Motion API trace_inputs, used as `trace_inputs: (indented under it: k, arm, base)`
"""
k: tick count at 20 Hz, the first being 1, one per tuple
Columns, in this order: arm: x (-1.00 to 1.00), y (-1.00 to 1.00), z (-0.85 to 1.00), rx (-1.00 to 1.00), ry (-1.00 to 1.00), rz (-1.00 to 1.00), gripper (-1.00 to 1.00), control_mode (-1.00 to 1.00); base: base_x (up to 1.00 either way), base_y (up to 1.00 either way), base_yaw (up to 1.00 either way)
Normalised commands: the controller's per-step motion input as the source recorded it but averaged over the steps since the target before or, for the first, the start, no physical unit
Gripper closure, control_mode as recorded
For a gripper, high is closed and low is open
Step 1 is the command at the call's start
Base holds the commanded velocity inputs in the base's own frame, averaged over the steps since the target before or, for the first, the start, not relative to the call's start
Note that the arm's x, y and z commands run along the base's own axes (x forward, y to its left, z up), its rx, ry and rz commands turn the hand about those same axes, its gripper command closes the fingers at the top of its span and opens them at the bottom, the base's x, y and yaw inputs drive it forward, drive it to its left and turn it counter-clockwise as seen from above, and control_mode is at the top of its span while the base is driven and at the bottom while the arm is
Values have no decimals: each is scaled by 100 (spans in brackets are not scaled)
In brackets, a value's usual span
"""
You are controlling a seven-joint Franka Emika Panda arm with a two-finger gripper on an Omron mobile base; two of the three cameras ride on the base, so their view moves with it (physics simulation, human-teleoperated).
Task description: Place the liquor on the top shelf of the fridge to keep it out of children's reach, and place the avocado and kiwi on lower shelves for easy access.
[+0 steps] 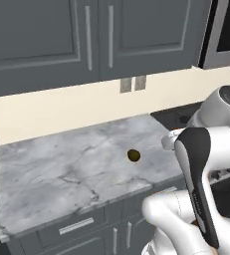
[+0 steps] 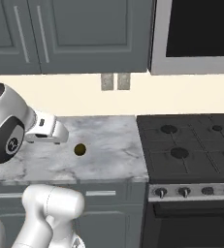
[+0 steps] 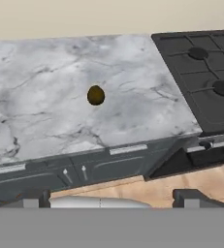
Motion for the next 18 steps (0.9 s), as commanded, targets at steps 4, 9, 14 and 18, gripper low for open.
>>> trace_inputs:
  k: [4, 9, 14, 18]
  arm:
    - [0, 0, 0, 0, 0, 0, -100, 100]
    - [0, 0, 0, 0, 0, 0, -100, 100]
    - [0, 0, 0, 0, 0, 0, -100, 100]
    - [0, 0, 0, 0, 0, 0, -100, 100]
  base:
    - [80, -30, 40]
    - [44, -41, 35]
    - [1, -36, 26]
    - [-4, -40, 17]
